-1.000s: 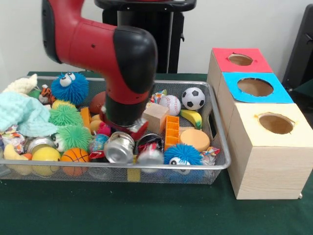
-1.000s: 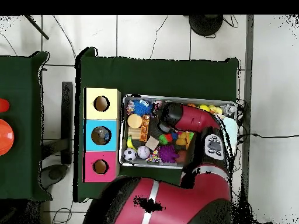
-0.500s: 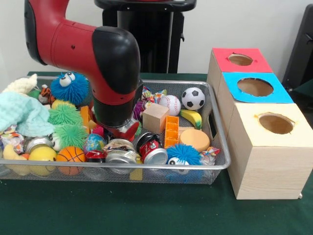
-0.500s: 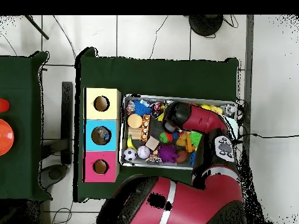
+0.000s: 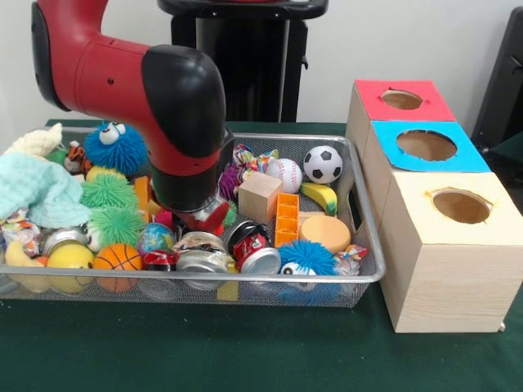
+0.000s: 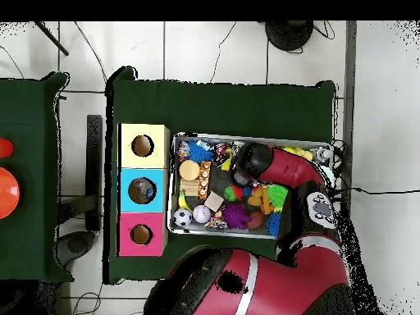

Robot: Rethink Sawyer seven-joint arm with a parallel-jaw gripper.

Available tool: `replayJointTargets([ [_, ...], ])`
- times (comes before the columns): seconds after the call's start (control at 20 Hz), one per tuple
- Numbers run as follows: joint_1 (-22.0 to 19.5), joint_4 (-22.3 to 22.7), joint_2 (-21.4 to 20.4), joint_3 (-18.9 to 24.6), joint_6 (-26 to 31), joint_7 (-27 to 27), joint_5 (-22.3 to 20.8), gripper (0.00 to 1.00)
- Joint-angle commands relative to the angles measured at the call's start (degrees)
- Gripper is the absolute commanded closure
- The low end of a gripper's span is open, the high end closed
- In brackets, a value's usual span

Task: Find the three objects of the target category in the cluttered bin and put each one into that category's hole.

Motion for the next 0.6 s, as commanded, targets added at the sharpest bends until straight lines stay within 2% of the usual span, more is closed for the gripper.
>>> replayJointTargets([
  [0.05, -6.5, 9.2, -2.0, 0.9, 6.6, -10.4, -6.7, 0.0],
  [0.25, -7.1, 11.2, -4.7, 2.0, 11.0, -11.4, -6.6, 0.0],
  [0.45, -7.3, 10.4, -4.3, 3.5, 12.9, -10.7, -6.6, 0.0],
  [0.6, -7.1, 11.3, -5.6, 4.5, 14.6, -10.2, -6.3, 0.0],
])
